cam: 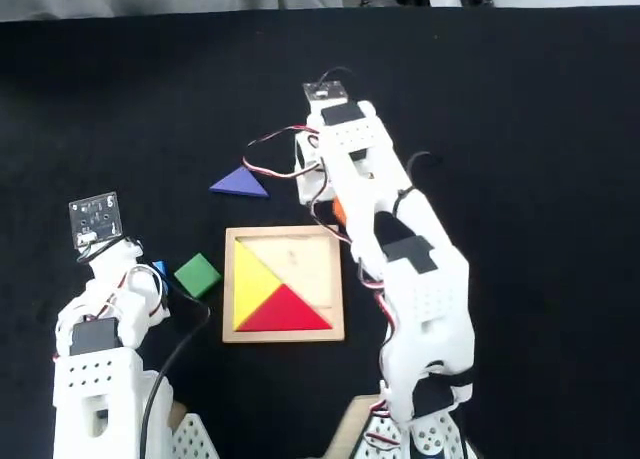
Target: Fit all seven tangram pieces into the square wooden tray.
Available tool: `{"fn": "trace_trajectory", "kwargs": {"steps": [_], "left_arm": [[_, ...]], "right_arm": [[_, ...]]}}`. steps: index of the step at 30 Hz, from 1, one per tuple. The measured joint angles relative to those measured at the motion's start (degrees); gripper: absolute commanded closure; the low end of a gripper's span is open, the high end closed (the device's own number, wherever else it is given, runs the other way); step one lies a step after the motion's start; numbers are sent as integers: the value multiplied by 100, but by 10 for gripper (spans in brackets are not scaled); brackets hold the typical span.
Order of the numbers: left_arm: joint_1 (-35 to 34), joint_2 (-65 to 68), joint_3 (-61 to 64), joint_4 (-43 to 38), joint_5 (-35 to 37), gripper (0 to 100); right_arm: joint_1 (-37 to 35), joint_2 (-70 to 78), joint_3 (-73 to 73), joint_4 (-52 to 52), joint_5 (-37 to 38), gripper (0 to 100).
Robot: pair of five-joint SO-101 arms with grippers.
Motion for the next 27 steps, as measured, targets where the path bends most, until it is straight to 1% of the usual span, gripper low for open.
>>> {"fn": "trace_trajectory", "kwargs": {"steps": [5,11,13,17,19,27], "left_arm": [[0,0,0,0,0,970],[0,0,0,0,0,970],[0,0,0,0,0,970],[0,0,0,0,0,970],[0,0,0,0,0,970],[0,0,0,0,0,970]], "right_arm": [[237,202,0,0,44,724],[255,202,0,-9,62,730],[255,202,0,-9,62,770],[255,202,0,-9,62,930],[273,202,0,0,62,981],[281,202,0,0,62,956]]}}
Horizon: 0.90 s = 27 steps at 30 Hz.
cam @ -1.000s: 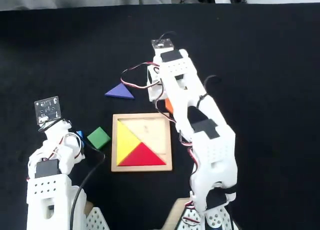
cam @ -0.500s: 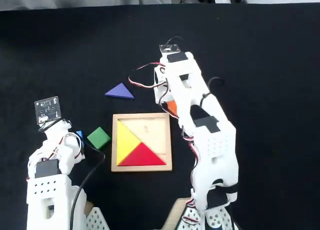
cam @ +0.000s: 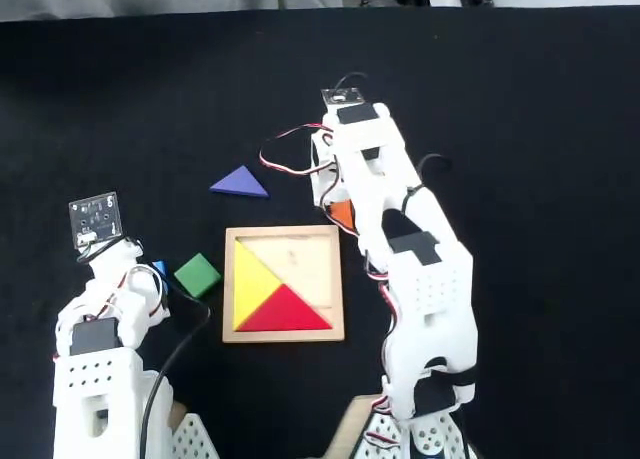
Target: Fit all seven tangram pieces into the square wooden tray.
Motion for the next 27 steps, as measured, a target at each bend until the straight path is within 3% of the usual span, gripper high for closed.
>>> {"fn": "trace_trajectory", "kwargs": {"steps": [16,21,27], "left_arm": [[0,0,0,0,0,970],[0,0,0,0,0,970],[0,0,0,0,0,970]], "right_arm": [[35,-668,-563,1196,9,988],[-44,-1820,360,1240,9,988],[-624,-3420,2233,712,9,987]]}}
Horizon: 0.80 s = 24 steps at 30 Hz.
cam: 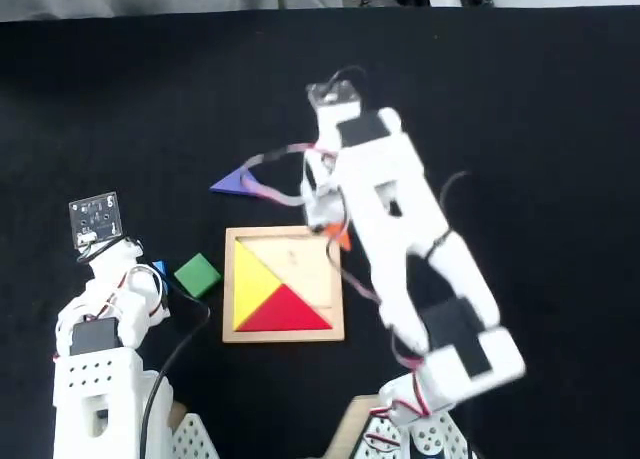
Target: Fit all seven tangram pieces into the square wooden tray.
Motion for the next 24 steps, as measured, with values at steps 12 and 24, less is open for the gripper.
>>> {"fn": "trace_trajectory", "kwargs": {"steps": [12,24], "left_arm": [[0,0,0,0,0,970],[0,0,0,0,0,970]], "right_arm": [[-527,-835,2620,-1451,-44,988],[-1213,-835,2901,-1547,-448,987]]}}
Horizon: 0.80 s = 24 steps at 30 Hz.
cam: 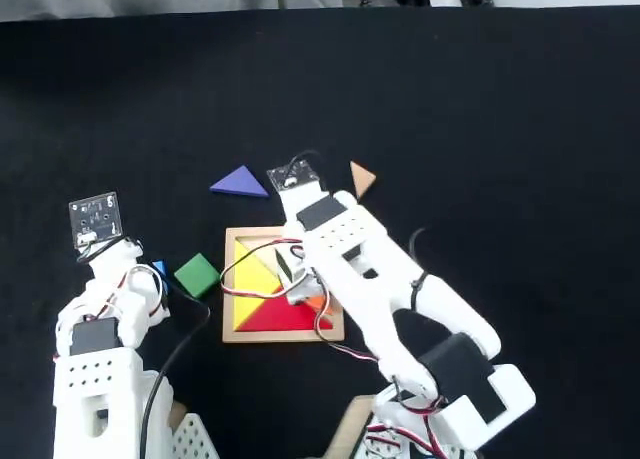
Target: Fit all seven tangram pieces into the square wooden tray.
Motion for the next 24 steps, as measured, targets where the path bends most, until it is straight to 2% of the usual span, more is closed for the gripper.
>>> {"fn": "trace_trajectory", "kwargs": {"steps": [8,13,15,24], "left_arm": [[0,0,0,0,0,970],[0,0,0,0,0,970],[0,0,0,0,0,970],[0,0,0,0,0,970]], "right_arm": [[0,0,26,-141,-18,970],[0,0,114,-141,-18,783],[0,0,202,-158,-53,747],[-26,-79,404,-158,-158,797]]}}
